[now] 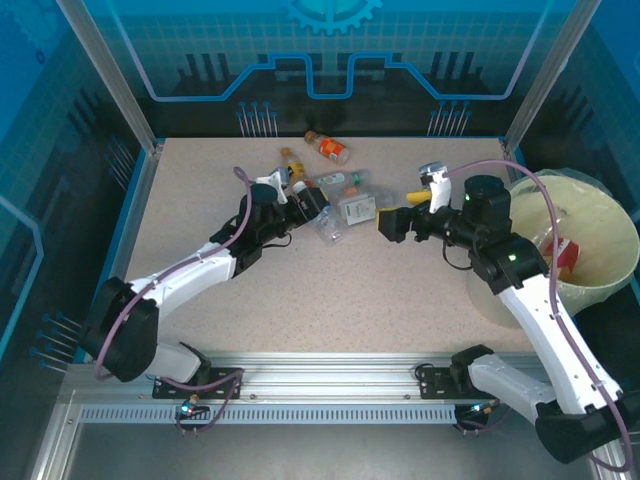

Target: Put the plastic bottles in the bin

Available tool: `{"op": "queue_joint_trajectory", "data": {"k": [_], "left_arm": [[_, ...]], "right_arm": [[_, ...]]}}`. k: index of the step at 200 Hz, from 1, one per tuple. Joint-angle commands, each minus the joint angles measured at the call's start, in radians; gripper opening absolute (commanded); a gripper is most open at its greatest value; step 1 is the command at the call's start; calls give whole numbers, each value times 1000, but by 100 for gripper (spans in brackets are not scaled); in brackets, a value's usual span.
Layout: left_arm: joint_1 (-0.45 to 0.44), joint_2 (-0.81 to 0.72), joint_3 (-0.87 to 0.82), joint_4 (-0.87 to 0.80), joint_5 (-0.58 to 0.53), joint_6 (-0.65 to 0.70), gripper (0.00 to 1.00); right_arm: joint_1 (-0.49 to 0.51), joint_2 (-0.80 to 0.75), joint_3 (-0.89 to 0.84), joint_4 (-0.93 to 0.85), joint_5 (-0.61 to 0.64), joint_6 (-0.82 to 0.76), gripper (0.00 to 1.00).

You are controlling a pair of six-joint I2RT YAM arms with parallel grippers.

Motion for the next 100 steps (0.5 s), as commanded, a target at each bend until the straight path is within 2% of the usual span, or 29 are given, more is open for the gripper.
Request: {"op": "queue_joint_trajectory", "data": {"k": [1, 39, 67, 100], "left_arm": [[-22, -50, 42, 101, 38, 139, 44], [-47, -41, 98, 160, 191, 242, 44], [-66, -27, 114, 229, 238, 266, 43], [-81, -10, 120, 317, 246, 255, 43]], "right_arm": [[39, 30, 53, -35, -62, -42, 100], [97, 112, 102, -61, -165, -81, 100], [135, 184, 153, -83, -191, -132, 100], [173, 286, 219, -130, -109, -149, 100]]}}
